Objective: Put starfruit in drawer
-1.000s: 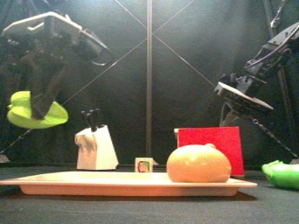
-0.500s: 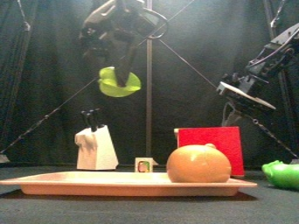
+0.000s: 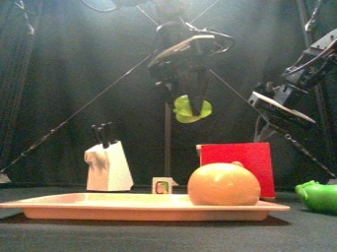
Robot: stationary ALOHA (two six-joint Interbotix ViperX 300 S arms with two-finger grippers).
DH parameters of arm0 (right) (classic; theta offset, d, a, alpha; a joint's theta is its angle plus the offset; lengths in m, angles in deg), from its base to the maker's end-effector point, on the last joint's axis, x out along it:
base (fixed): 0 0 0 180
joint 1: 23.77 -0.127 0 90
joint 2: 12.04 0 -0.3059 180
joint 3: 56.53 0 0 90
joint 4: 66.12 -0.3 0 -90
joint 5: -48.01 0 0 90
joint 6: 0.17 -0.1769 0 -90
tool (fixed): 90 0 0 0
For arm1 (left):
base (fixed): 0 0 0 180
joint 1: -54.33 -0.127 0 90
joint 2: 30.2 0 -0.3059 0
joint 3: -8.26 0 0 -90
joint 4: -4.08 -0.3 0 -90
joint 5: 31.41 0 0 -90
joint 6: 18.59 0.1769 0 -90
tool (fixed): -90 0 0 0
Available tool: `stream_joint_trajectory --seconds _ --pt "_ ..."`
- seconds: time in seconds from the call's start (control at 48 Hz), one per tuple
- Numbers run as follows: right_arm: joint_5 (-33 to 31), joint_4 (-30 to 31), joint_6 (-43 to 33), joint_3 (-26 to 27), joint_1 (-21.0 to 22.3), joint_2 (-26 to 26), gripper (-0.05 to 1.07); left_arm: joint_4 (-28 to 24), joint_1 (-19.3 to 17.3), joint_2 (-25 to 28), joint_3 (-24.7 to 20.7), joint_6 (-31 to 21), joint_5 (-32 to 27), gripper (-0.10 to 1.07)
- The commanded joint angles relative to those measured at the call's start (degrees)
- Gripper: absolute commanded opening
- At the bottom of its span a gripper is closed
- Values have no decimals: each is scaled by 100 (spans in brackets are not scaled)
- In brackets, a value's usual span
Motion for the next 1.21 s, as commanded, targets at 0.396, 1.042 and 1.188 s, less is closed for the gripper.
stream_joint_trajectory --seconds 0.396,1.042,1.188 --pt "-35 -26 0 -62 62 35 21 738 -554 211 -290 1283 1011 63" --pt "-35 -44 0 -97 88 35 21 1477 -773 475 -299 2232 1564 66" --pt "-35 -44 0 -97 88 44 21 1459 -791 475 -308 2232 1591 70"
